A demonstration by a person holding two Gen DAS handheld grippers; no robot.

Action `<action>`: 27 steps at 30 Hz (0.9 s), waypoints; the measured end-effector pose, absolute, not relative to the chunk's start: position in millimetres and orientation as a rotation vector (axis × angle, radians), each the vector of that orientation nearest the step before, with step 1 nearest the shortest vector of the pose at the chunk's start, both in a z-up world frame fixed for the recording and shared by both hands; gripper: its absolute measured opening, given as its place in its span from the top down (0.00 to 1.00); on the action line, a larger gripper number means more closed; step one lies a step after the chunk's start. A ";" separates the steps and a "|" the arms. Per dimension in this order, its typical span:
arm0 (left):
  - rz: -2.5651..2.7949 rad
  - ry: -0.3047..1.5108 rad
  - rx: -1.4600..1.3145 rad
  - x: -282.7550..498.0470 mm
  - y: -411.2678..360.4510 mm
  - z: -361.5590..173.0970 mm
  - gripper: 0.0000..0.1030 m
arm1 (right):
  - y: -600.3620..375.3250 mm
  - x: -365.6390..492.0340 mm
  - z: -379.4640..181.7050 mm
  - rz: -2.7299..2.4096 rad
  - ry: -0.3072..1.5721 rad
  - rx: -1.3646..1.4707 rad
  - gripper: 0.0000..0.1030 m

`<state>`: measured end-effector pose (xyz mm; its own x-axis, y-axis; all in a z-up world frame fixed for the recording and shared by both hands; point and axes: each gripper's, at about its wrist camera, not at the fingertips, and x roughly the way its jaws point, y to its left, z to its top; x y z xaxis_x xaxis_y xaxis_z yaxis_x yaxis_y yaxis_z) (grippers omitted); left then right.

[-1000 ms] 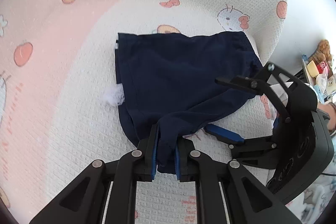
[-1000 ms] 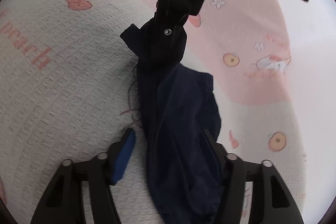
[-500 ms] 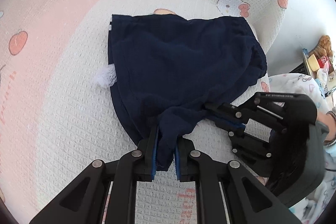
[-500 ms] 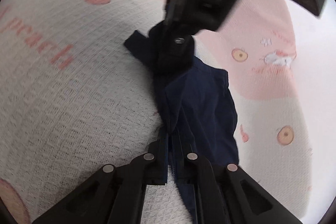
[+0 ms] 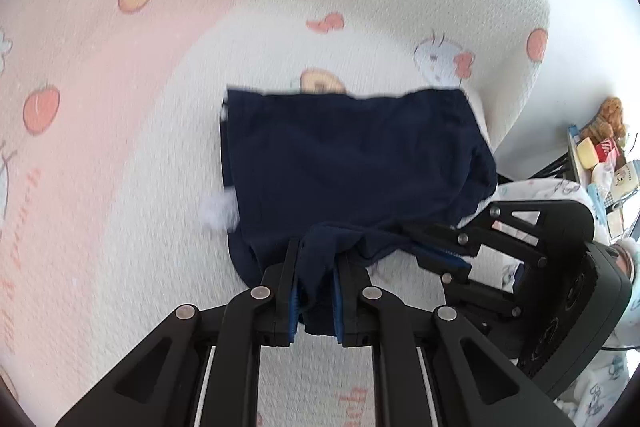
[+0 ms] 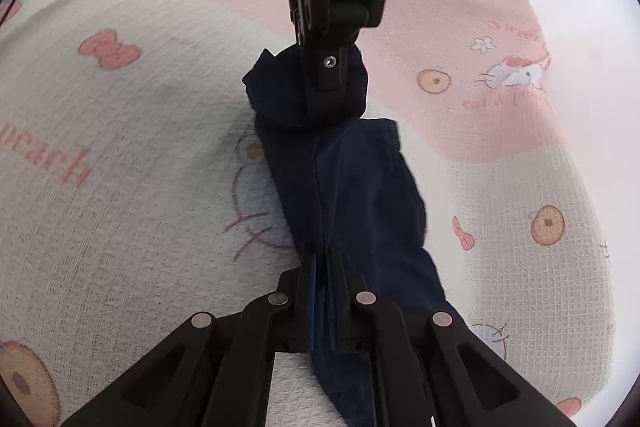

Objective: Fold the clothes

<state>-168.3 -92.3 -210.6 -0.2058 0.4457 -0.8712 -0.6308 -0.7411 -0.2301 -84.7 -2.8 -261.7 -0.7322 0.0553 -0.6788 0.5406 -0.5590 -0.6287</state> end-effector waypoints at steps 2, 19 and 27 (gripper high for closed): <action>2.004 0.228 -1.354 -175.6 -90.1 -207.3 0.91 | -2.3 -91.5 -254.7 -2.373 1.265 0.973 0.95; 2.055 0.242 -1.323 -228.8 -40.4 -206.0 0.91 | 27.3 -135.7 -242.6 -2.519 1.135 1.083 0.95; 2.093 0.254 -1.347 -242.0 -35.5 -212.4 0.91 | 32.7 -150.0 -232.4 -2.517 0.967 1.122 0.84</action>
